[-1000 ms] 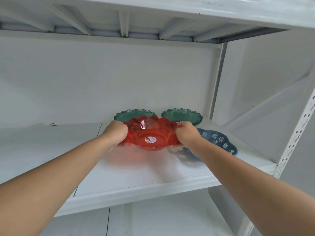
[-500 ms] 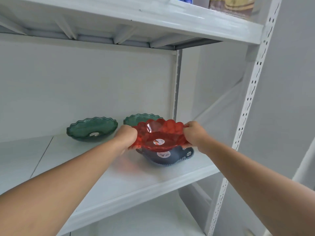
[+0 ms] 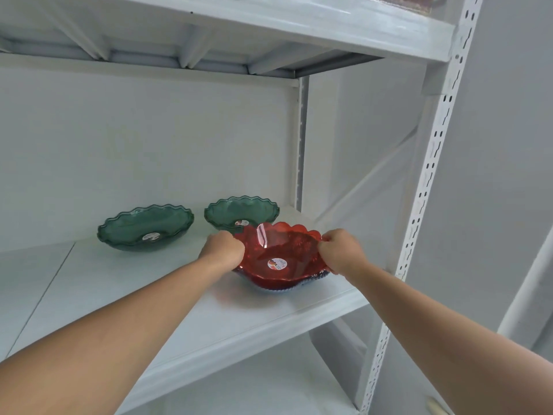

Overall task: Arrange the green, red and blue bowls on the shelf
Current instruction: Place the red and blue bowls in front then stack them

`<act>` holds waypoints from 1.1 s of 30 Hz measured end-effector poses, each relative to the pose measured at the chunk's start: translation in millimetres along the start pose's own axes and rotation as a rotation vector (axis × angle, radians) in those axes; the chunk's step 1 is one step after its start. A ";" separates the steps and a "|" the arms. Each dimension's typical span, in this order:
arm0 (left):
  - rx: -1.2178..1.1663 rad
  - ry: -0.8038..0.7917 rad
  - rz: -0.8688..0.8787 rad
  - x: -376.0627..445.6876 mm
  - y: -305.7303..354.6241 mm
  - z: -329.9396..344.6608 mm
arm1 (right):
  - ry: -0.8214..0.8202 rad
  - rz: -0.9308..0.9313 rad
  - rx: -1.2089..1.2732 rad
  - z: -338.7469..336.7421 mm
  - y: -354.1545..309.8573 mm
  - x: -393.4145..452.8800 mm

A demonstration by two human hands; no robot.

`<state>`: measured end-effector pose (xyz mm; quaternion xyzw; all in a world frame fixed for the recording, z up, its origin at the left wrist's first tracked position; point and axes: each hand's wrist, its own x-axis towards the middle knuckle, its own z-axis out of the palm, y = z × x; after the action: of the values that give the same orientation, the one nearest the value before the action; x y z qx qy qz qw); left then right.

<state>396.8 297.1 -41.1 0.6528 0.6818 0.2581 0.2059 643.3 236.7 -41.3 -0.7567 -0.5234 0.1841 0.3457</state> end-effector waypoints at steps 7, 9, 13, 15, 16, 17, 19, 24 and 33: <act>-0.025 0.007 -0.037 -0.4 -17.9 14.0 | 0.007 -0.049 -0.166 10.2 3.9 4.5; -0.090 0.036 -0.059 -0.2 -17.2 14.8 | -0.007 -0.057 -0.184 11.6 7.6 5.9; -0.158 0.089 -0.100 -7.2 -11.9 11.7 | -0.035 -0.050 -0.028 15.2 17.6 10.9; -0.172 0.104 -0.096 -10.5 -12.2 8.0 | -0.029 -0.048 0.018 14.5 21.8 10.8; -0.193 0.107 -0.099 -10.9 -13.4 6.2 | -0.028 -0.055 0.030 13.5 23.8 10.4; -0.211 0.110 -0.101 -10.9 -14.6 4.5 | -0.030 -0.062 0.041 12.3 25.2 9.8; -0.228 0.116 -0.096 -9.5 -18.2 0.9 | -0.035 -0.070 0.053 8.3 25.7 7.4; -0.294 0.119 -0.017 -12.1 -25.5 -8.5 | -0.041 -0.112 0.016 1.3 24.7 5.8; -0.382 0.150 0.063 -28.2 -33.8 -22.5 | -0.053 -0.192 0.078 2.1 13.7 -4.3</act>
<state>358.2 266.7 -46.0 0.6019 0.6132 0.4367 0.2663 649.4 230.6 -52.9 -0.6840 -0.5947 0.1904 0.3771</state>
